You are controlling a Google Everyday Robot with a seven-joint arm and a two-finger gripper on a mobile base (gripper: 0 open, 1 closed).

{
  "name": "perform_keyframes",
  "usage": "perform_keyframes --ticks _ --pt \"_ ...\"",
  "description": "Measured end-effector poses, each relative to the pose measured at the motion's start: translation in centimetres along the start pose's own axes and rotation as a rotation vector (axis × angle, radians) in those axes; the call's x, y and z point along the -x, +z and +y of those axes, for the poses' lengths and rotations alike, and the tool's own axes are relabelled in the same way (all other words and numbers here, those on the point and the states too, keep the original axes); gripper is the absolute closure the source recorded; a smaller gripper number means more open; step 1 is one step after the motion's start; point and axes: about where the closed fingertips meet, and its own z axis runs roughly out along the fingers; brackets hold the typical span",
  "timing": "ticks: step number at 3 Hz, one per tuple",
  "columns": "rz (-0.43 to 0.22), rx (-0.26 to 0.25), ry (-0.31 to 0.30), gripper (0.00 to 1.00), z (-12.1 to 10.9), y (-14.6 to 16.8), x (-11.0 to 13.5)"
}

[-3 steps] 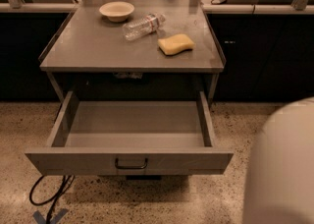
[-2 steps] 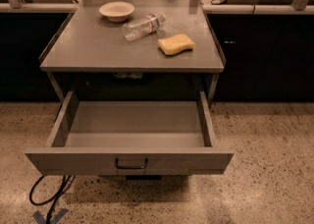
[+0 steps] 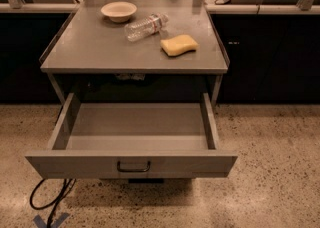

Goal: Place blue chip bag into top drawer

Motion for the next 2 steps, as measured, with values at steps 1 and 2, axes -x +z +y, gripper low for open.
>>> perform_keyframes --ticks 1,2 --pt "0.068 0.035 -0.013 1.0 2.41 0.5 -4.18" --pt "0.08 0.053 -0.017 1.0 3.08 0.66 -4.46"
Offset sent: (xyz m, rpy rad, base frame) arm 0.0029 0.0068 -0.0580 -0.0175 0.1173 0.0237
